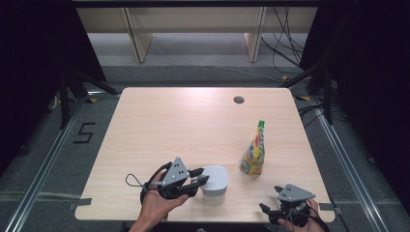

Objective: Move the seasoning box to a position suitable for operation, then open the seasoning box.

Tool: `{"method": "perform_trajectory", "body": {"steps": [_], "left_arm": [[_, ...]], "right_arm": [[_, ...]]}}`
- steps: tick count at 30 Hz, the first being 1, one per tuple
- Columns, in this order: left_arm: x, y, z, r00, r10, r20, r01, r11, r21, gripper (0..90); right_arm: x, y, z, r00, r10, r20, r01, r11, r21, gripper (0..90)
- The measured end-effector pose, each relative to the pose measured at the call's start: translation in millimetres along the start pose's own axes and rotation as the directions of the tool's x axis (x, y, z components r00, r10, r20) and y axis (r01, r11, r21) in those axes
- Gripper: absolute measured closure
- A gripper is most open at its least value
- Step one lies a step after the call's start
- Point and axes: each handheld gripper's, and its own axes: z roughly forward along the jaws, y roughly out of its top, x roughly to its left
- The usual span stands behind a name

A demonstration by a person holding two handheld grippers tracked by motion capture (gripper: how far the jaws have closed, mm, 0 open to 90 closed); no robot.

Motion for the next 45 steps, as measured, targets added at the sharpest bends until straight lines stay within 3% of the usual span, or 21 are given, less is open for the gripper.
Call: {"method": "perform_trajectory", "body": {"steps": [2, 3, 7, 10, 16, 20, 24, 28, 30, 31, 33, 35, 39, 41, 42, 45], "left_arm": [[-0.3, 0.1, 1.0, 1.0000, 0.004, 0.004, -0.004, 1.0000, -0.002, 68.0], [-1.1, 0.1, 1.4, 1.0000, 0.003, -0.006, -0.003, 1.0000, 0.005, 69.4], [-1.3, 0.0, 3.7, 1.0000, 0.009, 0.000, -0.009, 1.0000, 0.002, 70.9], [-1.9, 1.1, 8.1, 0.9999, 0.015, 0.008, -0.015, 0.9998, 0.012, 74.2], [-0.1, 2.4, 13.4, 0.9998, 0.020, -0.006, -0.020, 0.9997, 0.015, 82.7], [-0.2, 2.2, 13.1, 0.9997, 0.021, -0.012, -0.020, 0.9997, 0.013, 88.7], [0.4, 2.6, 12.4, 0.9994, 0.027, -0.023, -0.027, 0.9994, 0.020, 89.0], [0.7, 0.5, 12.5, 0.9998, 0.005, -0.020, -0.005, 1.0000, 0.002, 89.0], [1.6, -0.3, 9.8, 0.9992, 0.009, -0.039, -0.009, 1.0000, 0.000, 88.9], [2.0, -0.4, 8.9, 0.9993, 0.018, -0.032, -0.018, 0.9998, -0.001, 88.9], [0.6, -0.7, 7.9, 0.9991, 0.010, -0.041, -0.010, 0.9999, -0.004, 88.9], [-0.4, -1.7, 4.8, 0.9992, 0.016, -0.038, -0.016, 0.9998, -0.007, 89.0], [1.1, -3.8, 1.8, 0.9984, 0.024, -0.051, -0.024, 0.9997, 0.002, 89.0], [3.2, -6.0, 0.6, 0.9987, 0.009, -0.051, -0.010, 0.9999, -0.011, 89.1], [4.5, -6.7, -0.3, 0.9990, 0.004, -0.046, -0.004, 0.9999, -0.013, 89.1], [6.8, -9.2, -3.6, 0.9988, 0.001, -0.048, -0.002, 0.9998, -0.018, 89.1]], "right_arm": [[0.3, 0.7, -0.6, 0.9999, 0.008, -0.009, -0.008, 1.000, 0.010, 21.7], [-2.5, 1.5, 1.2, 0.9990, -0.042, -0.012, 0.042, 0.999, 0.003, 21.7], [-2.1, 1.3, 1.4, 0.9990, -0.043, -0.014, 0.043, 0.999, 0.005, 21.7], [-0.3, -1.6, -1.3, 1.0000, 0.001, -0.010, -0.001, 1.000, 0.006, 21.7], [-1.9, -2.0, -1.6, 0.9998, 0.018, -0.011, -0.017, 1.000, 0.011, 21.7], [-1.0, -0.4, 1.5, 0.9998, -0.016, -0.013, 0.016, 1.000, 0.009, 21.7], [0.0, 2.0, 2.2, 0.9994, -0.030, -0.020, 0.030, 0.999, 0.012, 21.7], [-0.4, 2.8, 4.3, 0.9997, -0.018, -0.017, 0.018, 1.000, 0.014, 21.7], [1.6, 4.6, 4.0, 0.9997, -0.006, -0.025, 0.007, 1.000, 0.012, 21.7], [-0.1, 4.7, 4.4, 0.9989, -0.041, -0.024, 0.041, 0.999, 0.009, 21.7], [0.4, 4.4, 5.1, 0.9986, -0.046, -0.026, 0.046, 0.999, 0.002, 21.7], [3.0, 4.9, 3.6, 0.9994, -0.016, -0.032, 0.016, 1.000, 0.003, 21.7], [2.3, 5.8, 4.0, 0.9989, -0.034, -0.033, 0.034, 0.999, -0.006, 21.7], [4.3, 5.4, 4.2, 0.9993, -0.020, -0.032, 0.020, 1.000, 0.000, 21.7], [1.9, 6.5, 4.7, 0.9986, -0.039, -0.035, 0.039, 0.999, -0.010, 21.7], [2.3, 7.4, 4.8, 0.9989, -0.024, -0.040, 0.024, 1.000, -0.016, 21.9]]}}
